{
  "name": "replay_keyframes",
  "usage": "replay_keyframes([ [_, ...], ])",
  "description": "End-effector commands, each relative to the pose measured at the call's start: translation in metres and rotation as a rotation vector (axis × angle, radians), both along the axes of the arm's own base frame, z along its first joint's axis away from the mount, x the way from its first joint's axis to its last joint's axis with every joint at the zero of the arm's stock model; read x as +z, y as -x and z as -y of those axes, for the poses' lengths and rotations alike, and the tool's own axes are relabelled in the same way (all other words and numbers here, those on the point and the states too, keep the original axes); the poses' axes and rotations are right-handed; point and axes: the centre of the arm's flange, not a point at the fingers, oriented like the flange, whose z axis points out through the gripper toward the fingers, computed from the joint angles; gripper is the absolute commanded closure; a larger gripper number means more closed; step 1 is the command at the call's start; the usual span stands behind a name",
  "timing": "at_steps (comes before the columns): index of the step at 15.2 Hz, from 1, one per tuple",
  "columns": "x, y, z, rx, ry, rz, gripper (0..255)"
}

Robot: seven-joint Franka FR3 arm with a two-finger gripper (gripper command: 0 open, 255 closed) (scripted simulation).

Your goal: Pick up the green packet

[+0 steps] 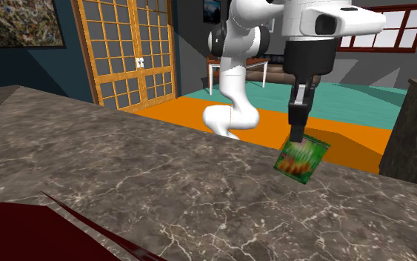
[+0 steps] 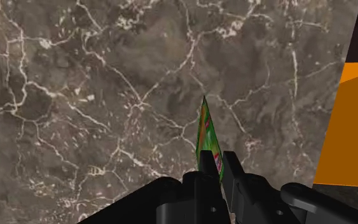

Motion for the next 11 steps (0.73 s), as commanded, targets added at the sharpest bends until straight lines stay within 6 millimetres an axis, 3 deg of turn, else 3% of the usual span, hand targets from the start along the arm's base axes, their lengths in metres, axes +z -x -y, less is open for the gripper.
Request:
replay_keyframes([
  [1,0.010,-0.001,0.000,0.000,0.000,0.000,255],
  [11,0.058,-0.001,0.000,0.000,0.000,0.000,255],
])
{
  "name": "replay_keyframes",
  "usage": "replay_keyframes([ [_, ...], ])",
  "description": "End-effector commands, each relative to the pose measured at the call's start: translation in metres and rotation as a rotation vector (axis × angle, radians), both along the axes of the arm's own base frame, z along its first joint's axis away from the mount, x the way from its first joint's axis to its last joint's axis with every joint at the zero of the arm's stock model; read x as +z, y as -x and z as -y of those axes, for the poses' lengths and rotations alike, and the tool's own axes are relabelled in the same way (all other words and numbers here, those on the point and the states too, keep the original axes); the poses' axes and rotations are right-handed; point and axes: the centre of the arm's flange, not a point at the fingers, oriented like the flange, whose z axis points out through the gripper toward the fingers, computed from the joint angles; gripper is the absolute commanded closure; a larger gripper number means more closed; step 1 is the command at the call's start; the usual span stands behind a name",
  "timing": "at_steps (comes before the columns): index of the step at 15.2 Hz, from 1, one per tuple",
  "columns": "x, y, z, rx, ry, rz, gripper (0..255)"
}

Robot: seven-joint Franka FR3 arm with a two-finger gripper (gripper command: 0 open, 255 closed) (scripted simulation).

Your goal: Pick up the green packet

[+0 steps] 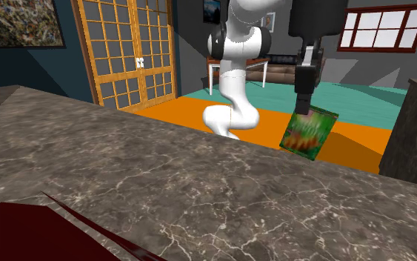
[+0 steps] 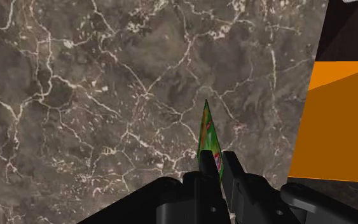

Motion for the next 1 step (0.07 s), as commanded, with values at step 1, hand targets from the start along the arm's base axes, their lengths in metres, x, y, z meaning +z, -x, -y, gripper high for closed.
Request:
replay_keyframes([
  [1,0.0031,-0.0003,0.0013,0.000,0.000,0.000,255],
])
